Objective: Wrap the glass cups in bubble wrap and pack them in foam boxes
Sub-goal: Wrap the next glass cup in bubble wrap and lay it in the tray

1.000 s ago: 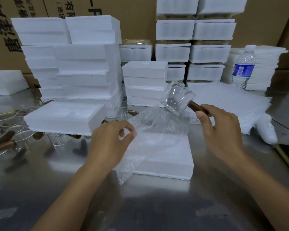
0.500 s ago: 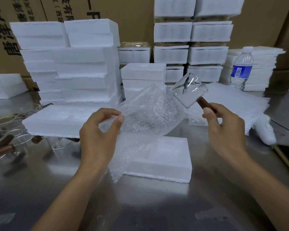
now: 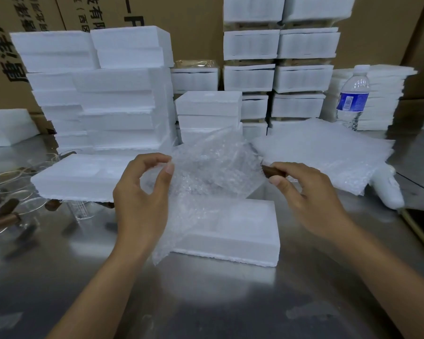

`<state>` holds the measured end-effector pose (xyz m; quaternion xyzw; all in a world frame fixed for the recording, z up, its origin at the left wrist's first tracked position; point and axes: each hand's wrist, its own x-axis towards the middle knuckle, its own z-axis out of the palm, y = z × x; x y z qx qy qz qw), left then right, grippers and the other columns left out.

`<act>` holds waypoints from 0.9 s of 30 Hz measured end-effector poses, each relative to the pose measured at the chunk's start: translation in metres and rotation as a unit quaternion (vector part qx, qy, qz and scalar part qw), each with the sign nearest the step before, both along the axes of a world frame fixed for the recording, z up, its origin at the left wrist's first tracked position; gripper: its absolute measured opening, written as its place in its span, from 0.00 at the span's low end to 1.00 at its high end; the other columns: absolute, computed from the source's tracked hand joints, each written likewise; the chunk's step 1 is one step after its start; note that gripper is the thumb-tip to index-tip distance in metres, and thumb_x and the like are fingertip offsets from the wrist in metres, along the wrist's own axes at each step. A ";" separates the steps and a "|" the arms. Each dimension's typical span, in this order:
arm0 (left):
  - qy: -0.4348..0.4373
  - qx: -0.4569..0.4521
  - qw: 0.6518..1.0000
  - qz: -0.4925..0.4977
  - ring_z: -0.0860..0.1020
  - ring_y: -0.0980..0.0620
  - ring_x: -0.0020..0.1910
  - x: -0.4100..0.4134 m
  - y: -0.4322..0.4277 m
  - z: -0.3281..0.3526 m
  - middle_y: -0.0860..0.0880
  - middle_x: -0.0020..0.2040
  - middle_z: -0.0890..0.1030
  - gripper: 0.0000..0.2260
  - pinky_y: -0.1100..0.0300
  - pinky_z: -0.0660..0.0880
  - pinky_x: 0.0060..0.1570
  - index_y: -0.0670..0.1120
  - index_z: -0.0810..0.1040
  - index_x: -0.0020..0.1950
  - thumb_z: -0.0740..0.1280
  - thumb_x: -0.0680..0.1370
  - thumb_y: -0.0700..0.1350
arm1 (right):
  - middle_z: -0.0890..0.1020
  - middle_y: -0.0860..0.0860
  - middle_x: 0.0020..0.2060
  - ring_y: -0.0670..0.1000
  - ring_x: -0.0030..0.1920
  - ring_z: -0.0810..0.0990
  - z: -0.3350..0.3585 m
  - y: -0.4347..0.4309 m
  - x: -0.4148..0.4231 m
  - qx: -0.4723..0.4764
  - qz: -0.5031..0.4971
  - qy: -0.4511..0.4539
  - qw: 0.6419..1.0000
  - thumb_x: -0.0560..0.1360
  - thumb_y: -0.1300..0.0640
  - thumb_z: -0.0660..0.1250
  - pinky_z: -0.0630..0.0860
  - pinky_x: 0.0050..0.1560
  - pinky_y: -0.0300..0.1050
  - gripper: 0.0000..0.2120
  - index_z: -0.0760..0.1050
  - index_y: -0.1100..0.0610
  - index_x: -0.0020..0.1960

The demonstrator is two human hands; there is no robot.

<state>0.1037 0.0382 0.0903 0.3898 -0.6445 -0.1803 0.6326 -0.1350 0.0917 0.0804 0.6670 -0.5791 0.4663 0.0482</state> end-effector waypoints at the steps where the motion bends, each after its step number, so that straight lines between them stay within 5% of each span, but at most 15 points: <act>1: -0.011 -0.006 1.000 -0.002 0.75 0.69 0.49 -0.001 0.001 0.000 0.60 0.46 0.79 0.09 0.78 0.66 0.52 0.60 0.75 0.45 0.67 0.78 0.44 | 0.83 0.48 0.43 0.50 0.45 0.77 0.001 0.001 0.001 0.002 -0.003 0.014 1.000 0.78 0.51 0.62 0.72 0.50 0.47 0.11 0.79 0.55 0.54; 7: -0.056 -0.066 0.996 -0.021 0.74 0.70 0.51 -0.006 0.007 0.000 0.63 0.48 0.78 0.13 0.78 0.64 0.52 0.62 0.73 0.47 0.67 0.77 0.41 | 0.77 0.42 0.42 0.46 0.44 0.74 0.007 0.005 0.004 0.006 -0.031 0.056 0.998 0.75 0.51 0.60 0.65 0.46 0.42 0.15 0.80 0.55 0.56; 13: -0.048 -0.097 0.993 -0.052 0.74 0.67 0.56 -0.005 0.006 0.001 0.60 0.54 0.77 0.12 0.74 0.66 0.57 0.59 0.73 0.48 0.64 0.78 0.40 | 0.81 0.52 0.37 0.57 0.37 0.78 0.016 0.013 0.012 -0.033 -0.104 0.184 0.977 0.70 0.58 0.65 0.66 0.41 0.45 0.08 0.80 0.59 0.46; 15: -0.055 -0.106 0.990 -0.077 0.74 0.64 0.58 -0.006 0.007 0.000 0.59 0.56 0.77 0.11 0.66 0.68 0.62 0.59 0.73 0.47 0.65 0.78 0.40 | 0.81 0.52 0.37 0.58 0.37 0.78 0.015 0.013 0.012 -0.027 -0.111 0.183 0.976 0.70 0.60 0.64 0.66 0.40 0.44 0.08 0.80 0.59 0.46; 19: -0.103 -0.134 0.982 -0.089 0.72 0.58 0.64 -0.009 0.011 -0.001 0.59 0.58 0.76 0.10 0.37 0.65 0.66 0.57 0.74 0.49 0.64 0.76 0.41 | 0.79 0.47 0.41 0.54 0.47 0.74 0.015 0.012 0.010 0.030 -0.071 0.106 0.991 0.74 0.64 0.65 0.64 0.48 0.43 0.12 0.80 0.57 0.56; 23: -0.098 -0.147 0.979 -0.099 0.69 0.55 0.68 -0.012 0.016 0.001 0.53 0.61 0.75 0.08 0.35 0.64 0.66 0.57 0.74 0.49 0.65 0.76 0.43 | 0.77 0.45 0.37 0.48 0.43 0.73 0.021 0.013 0.015 0.085 0.038 -0.044 0.995 0.73 0.56 0.65 0.66 0.43 0.30 0.10 0.79 0.43 0.39; 25: -0.095 -0.150 0.979 -0.104 0.68 0.52 0.69 -0.015 0.019 0.002 0.53 0.62 0.74 0.09 0.37 0.64 0.67 0.58 0.74 0.48 0.66 0.76 0.42 | 0.82 0.51 0.39 0.52 0.41 0.78 0.023 0.013 0.016 0.152 0.074 -0.108 0.980 0.72 0.55 0.68 0.72 0.42 0.38 0.06 0.82 0.52 0.38; 27: -0.095 -0.154 0.977 -0.110 0.67 0.51 0.70 -0.018 0.022 0.003 0.53 0.63 0.74 0.10 0.38 0.62 0.68 0.58 0.75 0.46 0.68 0.76 0.42 | 0.83 0.56 0.37 0.52 0.35 0.78 0.024 0.014 0.016 0.191 0.092 -0.135 0.968 0.67 0.51 0.69 0.72 0.36 0.43 0.12 0.80 0.60 0.40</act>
